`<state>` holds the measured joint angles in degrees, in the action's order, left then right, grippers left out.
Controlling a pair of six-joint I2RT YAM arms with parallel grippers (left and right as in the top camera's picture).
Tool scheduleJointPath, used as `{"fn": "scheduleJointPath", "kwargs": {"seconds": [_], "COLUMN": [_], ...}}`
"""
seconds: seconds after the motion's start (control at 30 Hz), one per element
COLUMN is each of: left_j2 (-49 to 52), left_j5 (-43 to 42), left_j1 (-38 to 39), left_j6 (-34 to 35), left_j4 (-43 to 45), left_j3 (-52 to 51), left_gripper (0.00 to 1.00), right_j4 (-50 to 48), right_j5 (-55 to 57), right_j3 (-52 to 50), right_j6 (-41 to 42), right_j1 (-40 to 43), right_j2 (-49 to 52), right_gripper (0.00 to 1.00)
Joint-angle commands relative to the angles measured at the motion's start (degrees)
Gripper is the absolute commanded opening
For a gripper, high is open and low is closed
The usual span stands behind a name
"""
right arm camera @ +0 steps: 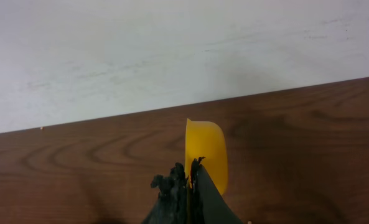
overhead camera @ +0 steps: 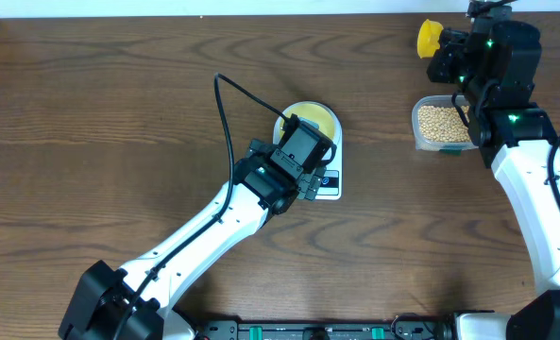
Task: Scoop item into bowl and weigh 50g on scale
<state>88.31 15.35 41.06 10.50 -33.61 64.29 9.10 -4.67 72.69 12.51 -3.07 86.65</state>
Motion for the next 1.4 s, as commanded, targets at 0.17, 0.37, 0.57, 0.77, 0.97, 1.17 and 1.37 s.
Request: {"fn": "scheduleJointPath", "kwargs": {"seconds": [0.17,0.37,0.57,0.77,0.97,1.17,1.37], "left_j2": [-0.4,-0.4,-0.4,-0.5,-1.1,-4.0,-8.9], "left_j5": [0.7,0.7,0.7,-6.5,-14.3,-15.0,-15.0], "left_j1": [0.2,0.2,0.2,0.2,0.1,0.1,0.0], "left_j6": [-0.3,-0.3,-0.6,-9.2,-14.7,-17.5,-18.5], "left_j4": [-0.2,-0.2,-0.7,-1.0,-0.2,-0.2,-0.9], "left_j3": [-0.2,-0.2,-0.2,-0.2,-0.2,-0.2,-0.2], "left_gripper": [1.0,1.0,1.0,1.0,1.0,1.0,1.0], "right_j4": [-0.5,-0.7,-0.8,-1.3,-1.8,-1.9,-1.9], "right_j5": [0.2,0.2,0.2,0.2,0.2,0.2,0.2], "right_j3": [0.7,0.7,0.7,0.7,0.7,0.7,0.7], "right_j6": [-1.0,-1.0,-1.0,-1.0,-1.7,-2.1,-2.1], "right_j1": [0.0,0.0,0.0,0.0,0.0,0.0,0.0], "right_j2": [0.3,0.3,0.3,0.3,0.3,0.3,0.3], "right_gripper": [0.01,0.01,0.01,0.01,0.01,0.01,0.01]}}
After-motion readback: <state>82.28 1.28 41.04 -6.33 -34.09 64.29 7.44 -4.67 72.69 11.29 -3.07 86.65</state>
